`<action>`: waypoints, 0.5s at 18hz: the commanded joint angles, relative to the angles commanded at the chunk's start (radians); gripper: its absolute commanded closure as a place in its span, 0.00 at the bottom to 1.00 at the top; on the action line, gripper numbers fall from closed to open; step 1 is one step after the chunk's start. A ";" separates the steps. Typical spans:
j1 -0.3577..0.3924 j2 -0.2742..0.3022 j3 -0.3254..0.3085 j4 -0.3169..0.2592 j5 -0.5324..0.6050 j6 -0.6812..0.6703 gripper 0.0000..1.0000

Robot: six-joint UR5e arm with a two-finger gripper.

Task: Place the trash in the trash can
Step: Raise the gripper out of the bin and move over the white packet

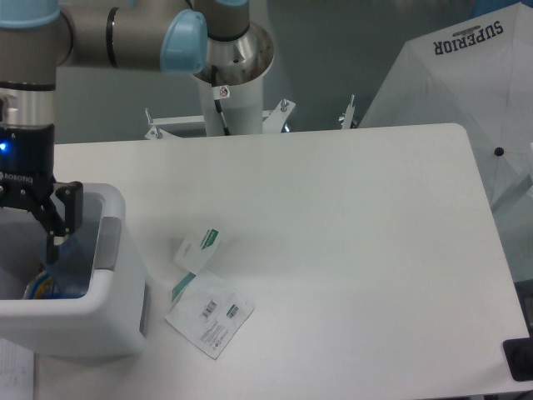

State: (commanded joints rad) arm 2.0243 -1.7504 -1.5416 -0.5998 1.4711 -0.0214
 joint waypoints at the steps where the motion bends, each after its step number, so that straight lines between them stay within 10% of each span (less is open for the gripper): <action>1: 0.045 0.009 -0.006 0.000 -0.002 -0.008 0.00; 9: 0.287 0.046 -0.186 -0.003 -0.009 -0.014 0.00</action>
State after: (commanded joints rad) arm 2.3115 -1.7043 -1.7271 -0.6028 1.4619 -0.0353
